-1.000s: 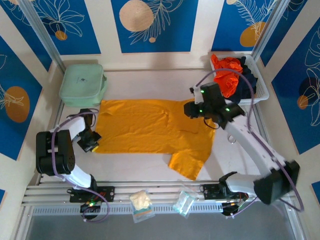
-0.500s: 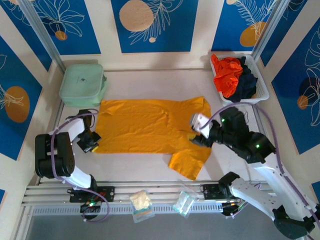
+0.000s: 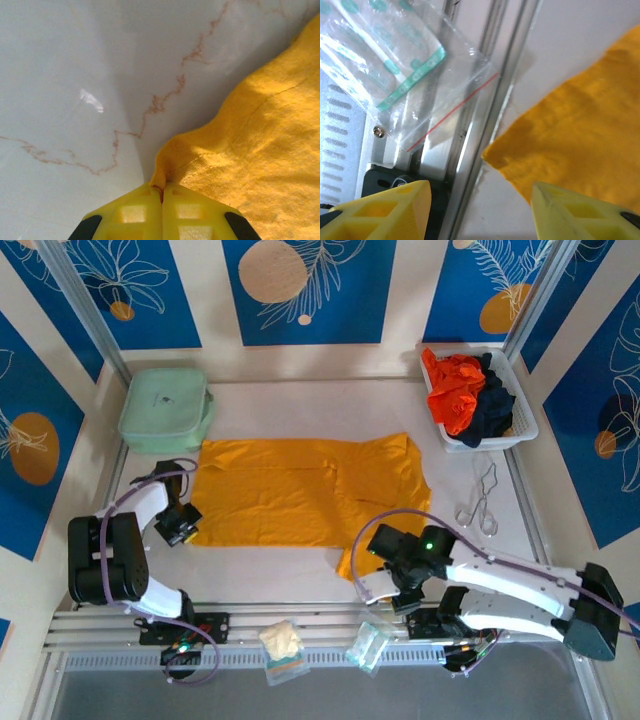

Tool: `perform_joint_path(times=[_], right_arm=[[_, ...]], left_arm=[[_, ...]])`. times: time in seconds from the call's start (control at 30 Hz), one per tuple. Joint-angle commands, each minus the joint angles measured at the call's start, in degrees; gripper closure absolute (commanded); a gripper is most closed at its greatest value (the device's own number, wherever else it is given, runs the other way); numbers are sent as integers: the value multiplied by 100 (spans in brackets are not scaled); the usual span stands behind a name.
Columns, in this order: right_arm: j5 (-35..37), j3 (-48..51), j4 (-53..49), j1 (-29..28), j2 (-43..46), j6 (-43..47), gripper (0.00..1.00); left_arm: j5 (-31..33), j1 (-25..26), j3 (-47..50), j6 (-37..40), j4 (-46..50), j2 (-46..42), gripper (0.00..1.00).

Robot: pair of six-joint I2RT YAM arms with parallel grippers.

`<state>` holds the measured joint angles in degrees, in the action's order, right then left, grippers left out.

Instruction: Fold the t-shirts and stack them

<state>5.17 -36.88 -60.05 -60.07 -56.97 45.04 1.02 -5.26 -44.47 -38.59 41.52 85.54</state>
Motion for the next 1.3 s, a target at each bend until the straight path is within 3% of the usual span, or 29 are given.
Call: perform_joint_path(times=[0.0, 0.6, 0.93, 1.03, 1.27], right_arm=[[120, 189, 354, -207, -419, -186, 45], [609, 72, 797, -339, -1980, -537, 55], [1116, -172, 931, -303, -2577, -756, 86], [1164, -253, 810, -171, -2466, -691, 99], [1438, -400, 566, 183, -1633, -529, 100]], left_arm=[[-712, 17, 39, 96, -1023, -55, 100], [-770, 18, 17, 226, -988, -278, 100], [-812, 18, 26, 298, -1029, -283, 100], [-840, 23, 34, 298, -1040, -274, 100], [-833, 19, 0, 309, -920, -358, 100]])
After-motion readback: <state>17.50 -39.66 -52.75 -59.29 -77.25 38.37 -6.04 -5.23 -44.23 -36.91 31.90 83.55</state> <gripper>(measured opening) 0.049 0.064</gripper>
